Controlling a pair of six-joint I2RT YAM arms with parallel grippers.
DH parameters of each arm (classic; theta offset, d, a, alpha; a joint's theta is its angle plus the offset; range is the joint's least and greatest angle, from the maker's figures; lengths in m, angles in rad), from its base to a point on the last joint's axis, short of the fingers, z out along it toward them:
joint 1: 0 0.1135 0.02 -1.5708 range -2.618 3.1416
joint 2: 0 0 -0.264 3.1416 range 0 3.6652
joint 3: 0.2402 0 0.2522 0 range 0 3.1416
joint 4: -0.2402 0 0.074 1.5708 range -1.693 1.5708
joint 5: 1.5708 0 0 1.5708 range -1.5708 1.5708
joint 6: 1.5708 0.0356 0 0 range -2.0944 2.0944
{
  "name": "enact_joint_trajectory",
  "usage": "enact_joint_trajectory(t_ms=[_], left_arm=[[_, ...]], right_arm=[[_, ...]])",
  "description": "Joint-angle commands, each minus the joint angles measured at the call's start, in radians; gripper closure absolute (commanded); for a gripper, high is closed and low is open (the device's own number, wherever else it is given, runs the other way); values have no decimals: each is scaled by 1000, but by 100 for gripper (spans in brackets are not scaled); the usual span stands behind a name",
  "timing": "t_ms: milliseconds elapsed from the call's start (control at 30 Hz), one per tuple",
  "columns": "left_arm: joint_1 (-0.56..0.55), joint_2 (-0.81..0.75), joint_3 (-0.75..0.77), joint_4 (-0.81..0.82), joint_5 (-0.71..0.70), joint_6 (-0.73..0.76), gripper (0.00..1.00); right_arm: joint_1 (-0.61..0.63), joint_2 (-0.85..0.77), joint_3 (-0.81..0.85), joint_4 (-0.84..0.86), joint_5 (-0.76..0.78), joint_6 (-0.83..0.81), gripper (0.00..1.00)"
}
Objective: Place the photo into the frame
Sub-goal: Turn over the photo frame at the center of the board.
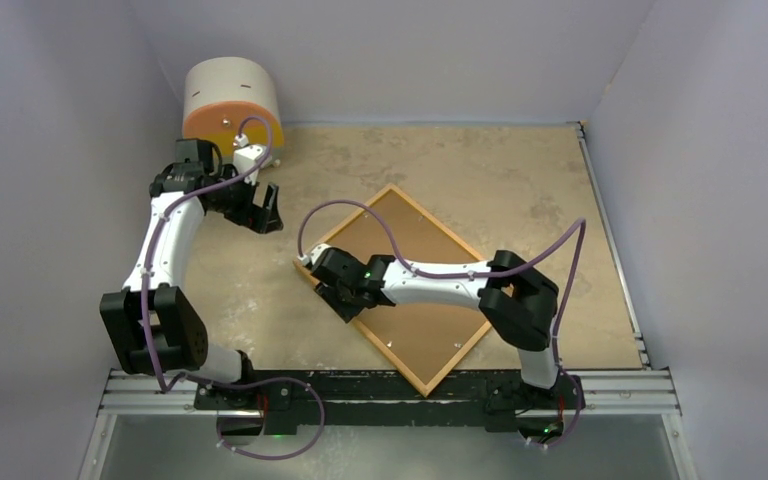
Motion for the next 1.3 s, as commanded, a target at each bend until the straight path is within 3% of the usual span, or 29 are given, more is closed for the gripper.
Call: enact_joint_trajectory(t_ms=[0,433,567,833,933,1100,1267], left_arm=[[0,-49,-51,-5,2,49,5],[1,-35,-92,4,24,63,3],[0,-28,-92,25,27,63,3],[1,-28,-81,79,74,93,4],[1,-30,-46,77,138,158,4],[1,-123,-140,182,256,370,2],[1,-199,-164,172,374,641,0]], right_arm=[[13,1,25,17,5,15,56],[21,50,40,11,16,9,58],[19,60,49,9,24,6,68],[19,52,67,-7,42,20,97],[18,43,103,-39,14,39,100],[-21,2,203,-73,-40,51,100],[-129,-60,224,-44,-264,103,100]])
